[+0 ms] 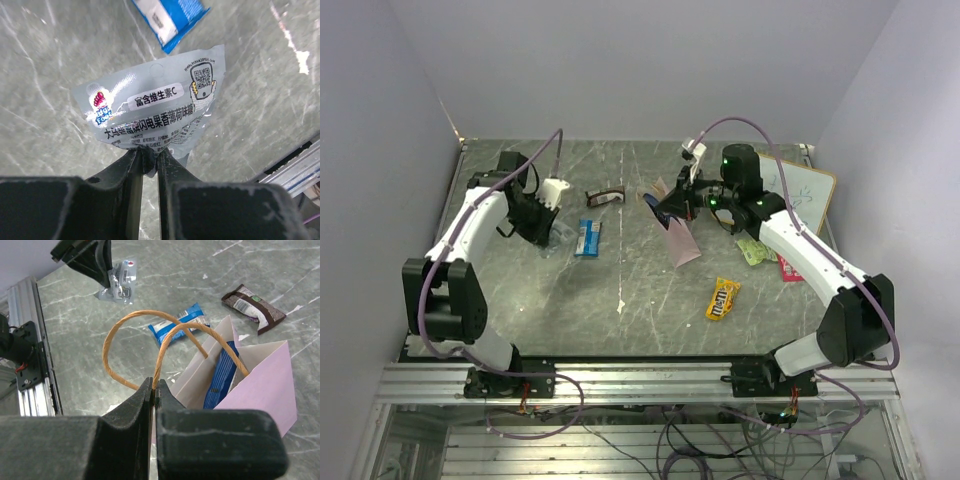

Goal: Place the snacks into the paper bag
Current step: Pick up the snack from the center of the board, then place the snack in the paper bag.

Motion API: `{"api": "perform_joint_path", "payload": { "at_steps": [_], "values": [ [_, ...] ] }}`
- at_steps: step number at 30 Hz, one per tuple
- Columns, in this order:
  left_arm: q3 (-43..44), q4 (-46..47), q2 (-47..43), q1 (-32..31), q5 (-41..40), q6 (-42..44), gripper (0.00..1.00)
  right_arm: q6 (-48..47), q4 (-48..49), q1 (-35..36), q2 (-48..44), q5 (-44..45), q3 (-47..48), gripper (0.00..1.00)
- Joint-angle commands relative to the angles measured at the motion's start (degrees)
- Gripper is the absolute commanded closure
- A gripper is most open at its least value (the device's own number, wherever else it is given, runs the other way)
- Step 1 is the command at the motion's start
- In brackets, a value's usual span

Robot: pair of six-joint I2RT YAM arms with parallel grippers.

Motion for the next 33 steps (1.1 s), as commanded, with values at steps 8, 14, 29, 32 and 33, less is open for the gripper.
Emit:
{"api": "perform_joint_path", "payload": {
  "at_steps": [8,14,29,32,33],
  "values": [
    [14.8,-7.5,-4.4,-7.4,2.4,-2.5,0.76,3.6,0.4,-0.1,1.4,-3.7,5.4,1.0],
    [21.2,-9.0,-6.3,-10.1,2.8,-4.7,0.76,5.6,1.6,0.0,2.2,-5.4,5.6,1.0],
    [34.3,-11.9,-3.0,-16.4,5.2,-10.3,0.76,7.5,3.3,0.3,2.8,-6.1,5.4,1.0],
    [35.4,-11.2,-1.3,-17.9,7.0,-11.0,0.77,8.2,3.9,0.3,2.9,-7.2,5.3,1.0],
    [35.3,-10.5,-1.1,-18.2,7.7,-11.4,0.77,8.6,4.2,0.3,2.8,-7.7,5.2,1.0]
  ]
}}
